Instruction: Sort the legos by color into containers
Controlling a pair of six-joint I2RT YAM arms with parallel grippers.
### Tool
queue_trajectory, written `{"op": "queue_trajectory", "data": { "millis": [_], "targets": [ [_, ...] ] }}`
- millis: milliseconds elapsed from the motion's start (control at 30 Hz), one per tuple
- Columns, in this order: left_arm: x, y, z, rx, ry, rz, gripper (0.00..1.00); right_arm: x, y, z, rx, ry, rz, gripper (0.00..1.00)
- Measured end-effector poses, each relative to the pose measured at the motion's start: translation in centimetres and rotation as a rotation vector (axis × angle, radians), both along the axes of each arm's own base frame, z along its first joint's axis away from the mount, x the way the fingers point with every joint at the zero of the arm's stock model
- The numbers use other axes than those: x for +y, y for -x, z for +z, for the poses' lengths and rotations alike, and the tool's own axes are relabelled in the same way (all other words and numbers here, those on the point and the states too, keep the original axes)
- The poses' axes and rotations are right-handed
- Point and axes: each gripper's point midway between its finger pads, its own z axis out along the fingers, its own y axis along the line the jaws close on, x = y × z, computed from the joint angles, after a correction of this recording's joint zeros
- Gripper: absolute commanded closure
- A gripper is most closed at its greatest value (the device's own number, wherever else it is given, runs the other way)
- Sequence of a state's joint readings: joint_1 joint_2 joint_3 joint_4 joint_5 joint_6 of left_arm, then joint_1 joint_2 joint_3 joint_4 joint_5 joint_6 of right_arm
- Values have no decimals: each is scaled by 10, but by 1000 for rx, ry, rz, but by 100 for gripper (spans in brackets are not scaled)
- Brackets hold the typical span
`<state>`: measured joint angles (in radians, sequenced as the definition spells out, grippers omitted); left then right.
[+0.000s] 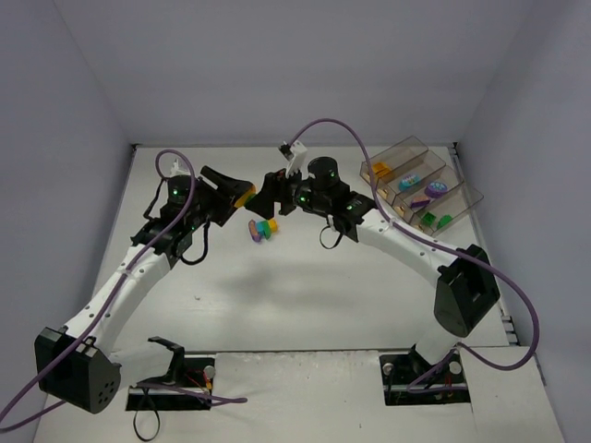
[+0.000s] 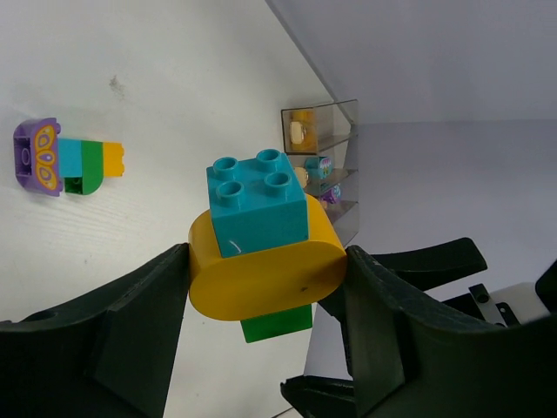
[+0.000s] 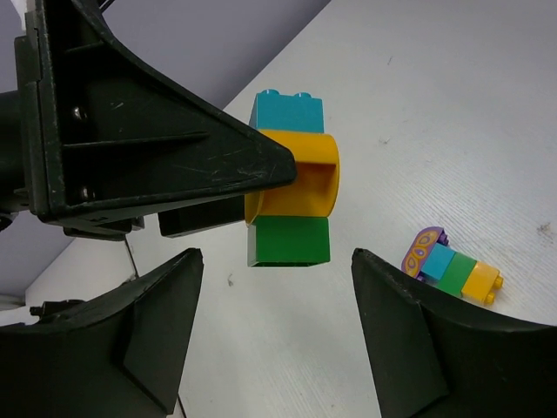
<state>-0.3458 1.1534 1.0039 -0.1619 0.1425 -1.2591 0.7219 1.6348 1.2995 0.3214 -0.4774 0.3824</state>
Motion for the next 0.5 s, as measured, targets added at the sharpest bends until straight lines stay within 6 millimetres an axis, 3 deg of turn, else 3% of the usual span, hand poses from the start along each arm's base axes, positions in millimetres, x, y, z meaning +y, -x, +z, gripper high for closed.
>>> {"op": "queue_trajectory", "data": {
  "millis": [167, 267, 367, 400, 467, 500],
  "targets": [
    [-4, -1, 6, -27, 10, -15, 100, 4, -2, -7, 14, 0, 3, 41],
    [-6, -1, 7, -38, 16, -22, 100, 7, -2, -15, 26, 9, 6, 55],
    [-5, 0, 5, -42, 11, -24, 100, 9, -2, -18, 41, 4, 12, 76],
    [-6, 0, 6, -46, 13, -25, 100, 10, -2, -17, 48, -2, 10, 88],
    [-5, 0, 8, -56, 14, -22, 100, 11, -1, -16, 46, -8, 14, 99],
    [-5, 1, 8, -61, 12, -22, 100, 11, -1, -16, 46, -9, 17, 100]
  ]
}}
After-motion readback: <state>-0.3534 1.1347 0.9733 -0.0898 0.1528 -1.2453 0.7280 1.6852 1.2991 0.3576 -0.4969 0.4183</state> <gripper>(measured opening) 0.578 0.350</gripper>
